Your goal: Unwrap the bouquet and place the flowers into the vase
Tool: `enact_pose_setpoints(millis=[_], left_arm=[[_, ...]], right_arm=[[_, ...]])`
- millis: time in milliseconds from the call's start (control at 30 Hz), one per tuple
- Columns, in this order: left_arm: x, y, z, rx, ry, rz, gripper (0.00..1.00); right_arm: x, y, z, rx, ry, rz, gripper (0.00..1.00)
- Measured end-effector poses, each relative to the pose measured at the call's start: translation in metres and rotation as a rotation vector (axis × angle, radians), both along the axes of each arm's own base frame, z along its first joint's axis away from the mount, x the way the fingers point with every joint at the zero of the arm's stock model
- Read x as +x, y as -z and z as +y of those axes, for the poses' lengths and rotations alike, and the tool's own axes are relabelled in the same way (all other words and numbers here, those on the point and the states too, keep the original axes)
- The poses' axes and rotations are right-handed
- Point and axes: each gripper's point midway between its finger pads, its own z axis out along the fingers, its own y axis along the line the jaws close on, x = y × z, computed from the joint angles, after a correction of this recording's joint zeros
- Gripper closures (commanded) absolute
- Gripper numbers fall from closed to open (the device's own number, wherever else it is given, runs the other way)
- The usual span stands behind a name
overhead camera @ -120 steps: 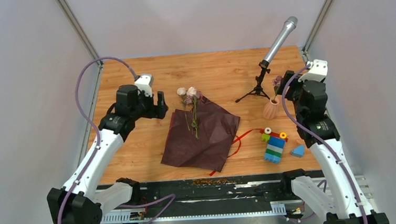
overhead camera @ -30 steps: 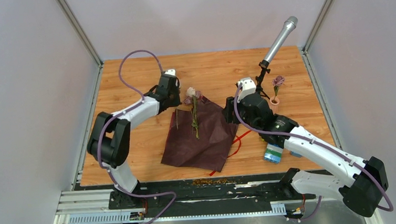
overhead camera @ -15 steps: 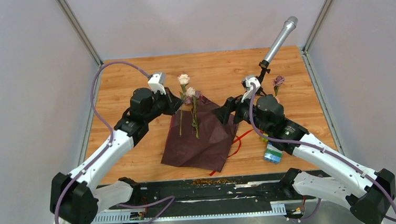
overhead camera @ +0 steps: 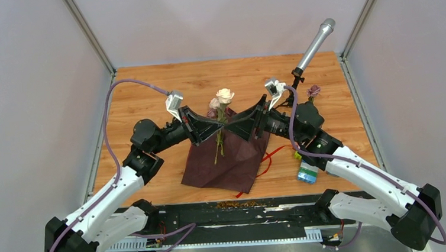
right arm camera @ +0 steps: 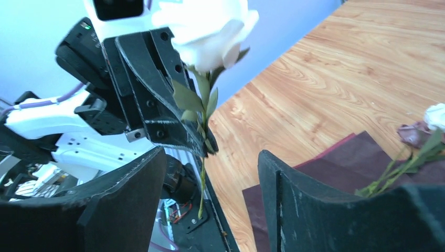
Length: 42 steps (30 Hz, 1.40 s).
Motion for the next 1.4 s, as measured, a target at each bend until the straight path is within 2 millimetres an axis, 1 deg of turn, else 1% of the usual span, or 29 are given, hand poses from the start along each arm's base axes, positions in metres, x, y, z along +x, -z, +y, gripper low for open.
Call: enact_pose_setpoints(millis=[133, 233, 367, 467, 633, 867, 1000, 1067, 1100, 1167, 1267, 1300, 1400], left_arm=[[-0.011, -0.004, -0.006, -0.012, 0.060, -0.015, 1.00], [-0.017, -0.002, -0.009, -0.010, 0.096, -0.013, 1.00], [-0.020, -0.001, -0.012, -0.007, 0.117, -0.012, 1.00], [-0.022, -0.003, -0.013, -0.013, 0.129, -0.019, 1.00], [-0.022, -0.006, -0.013, -0.024, 0.131, -0.025, 1.00], [-0.021, -0.007, -0.014, -0.032, 0.135, -0.019, 1.00], [-0.023, -0.008, -0.015, -0.035, 0.145, -0.022, 1.00], [-0.024, -0.008, -0.016, -0.037, 0.152, -0.024, 1.00], [-0.024, -0.008, -0.016, -0.036, 0.154, -0.024, 0.97], [-0.024, -0.007, -0.016, -0.035, 0.157, -0.022, 0.85], [-0.022, -0.003, -0.018, -0.025, 0.157, -0.018, 0.56], [-0.022, 0.001, -0.018, -0.011, 0.159, -0.005, 0.48], [-0.017, 0.015, -0.021, 0.062, 0.152, 0.017, 0.23]], right_arm=[[-0.005, -0.015, 0.006, 0.037, -0.045, -0.015, 0.38], [-0.009, -0.023, 0.009, 0.055, -0.080, -0.030, 0.42], [-0.012, -0.025, 0.011, 0.063, -0.103, -0.033, 0.48], [-0.013, -0.025, 0.012, 0.063, -0.113, -0.031, 0.51], [-0.015, -0.024, 0.014, 0.060, -0.128, -0.030, 0.60], [-0.014, -0.024, 0.014, 0.059, -0.127, -0.030, 0.82], [-0.014, -0.024, 0.014, 0.057, -0.124, -0.032, 1.00], [-0.013, -0.023, 0.014, 0.056, -0.121, -0.031, 1.00], [-0.013, -0.023, 0.013, 0.053, -0.119, -0.033, 1.00], [-0.012, -0.023, 0.013, 0.050, -0.114, -0.038, 1.00], [-0.011, -0.020, 0.011, 0.031, -0.098, -0.049, 1.00], [-0.009, -0.018, 0.009, 0.014, -0.086, -0.050, 1.00], [-0.004, -0.019, 0.000, -0.047, -0.028, -0.073, 1.00]])
